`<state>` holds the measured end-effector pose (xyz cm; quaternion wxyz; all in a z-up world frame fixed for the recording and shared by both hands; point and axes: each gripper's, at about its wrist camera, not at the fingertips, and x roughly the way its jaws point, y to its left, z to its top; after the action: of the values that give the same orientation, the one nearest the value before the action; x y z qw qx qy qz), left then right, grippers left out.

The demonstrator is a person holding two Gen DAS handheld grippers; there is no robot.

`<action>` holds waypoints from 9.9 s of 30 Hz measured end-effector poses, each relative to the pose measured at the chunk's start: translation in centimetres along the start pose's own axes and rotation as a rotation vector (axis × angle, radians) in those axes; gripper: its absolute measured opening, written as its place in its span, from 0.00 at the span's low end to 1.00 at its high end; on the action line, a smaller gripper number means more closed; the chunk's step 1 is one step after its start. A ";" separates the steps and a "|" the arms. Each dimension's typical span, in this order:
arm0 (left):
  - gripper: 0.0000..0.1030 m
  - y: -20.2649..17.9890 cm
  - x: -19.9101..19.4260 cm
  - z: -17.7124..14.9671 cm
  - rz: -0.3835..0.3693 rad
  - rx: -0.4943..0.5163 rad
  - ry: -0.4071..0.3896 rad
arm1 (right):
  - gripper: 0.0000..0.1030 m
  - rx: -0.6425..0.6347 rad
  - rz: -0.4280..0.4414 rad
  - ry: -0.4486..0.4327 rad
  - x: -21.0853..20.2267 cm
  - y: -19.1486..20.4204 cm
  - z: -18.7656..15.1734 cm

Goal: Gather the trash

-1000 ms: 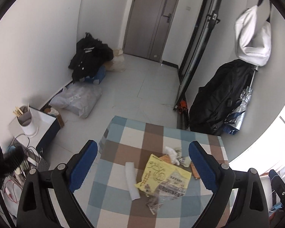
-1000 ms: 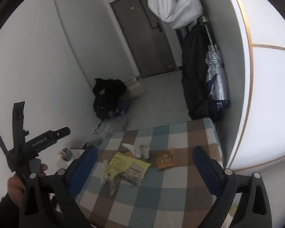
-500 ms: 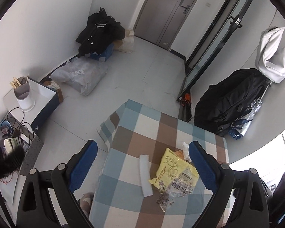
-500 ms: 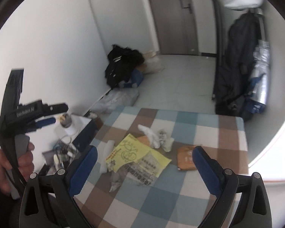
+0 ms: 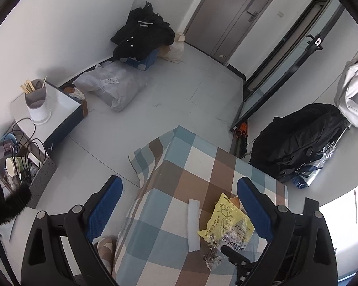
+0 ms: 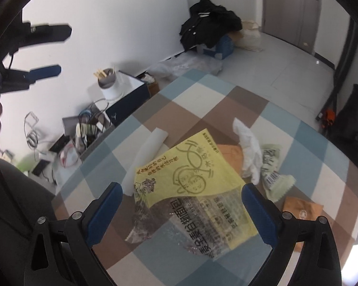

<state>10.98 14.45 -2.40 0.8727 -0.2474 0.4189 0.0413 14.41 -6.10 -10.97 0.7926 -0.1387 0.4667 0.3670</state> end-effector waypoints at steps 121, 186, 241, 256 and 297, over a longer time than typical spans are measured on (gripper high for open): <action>0.92 0.5 6.0 -1.8 0.145 -0.045 0.229 | 0.52 -0.180 -0.039 0.146 1.1 2.4 -5.3; 0.09 -7.8 6.1 -8.6 0.123 0.453 0.298 | 0.11 0.428 -0.032 -0.365 -20.6 -5.6 -12.7; 0.09 -40.9 9.6 -32.1 -0.492 0.976 0.659 | 0.12 1.127 -0.461 -0.350 -27.9 -21.7 -44.9; 0.12 -40.9 16.1 -37.6 -0.316 0.961 0.904 | 0.12 1.274 -0.271 -0.162 -17.8 -23.0 -47.4; 0.73 -37.9 11.0 -30.4 -0.335 0.803 0.692 | 0.60 1.300 -0.255 -0.094 -15.5 -21.7 -47.9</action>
<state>7.07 -34.36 -11.61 0.7044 0.0424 0.6189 -0.3450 -5.30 -55.08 -25.80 0.7717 0.3299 0.5378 -0.0803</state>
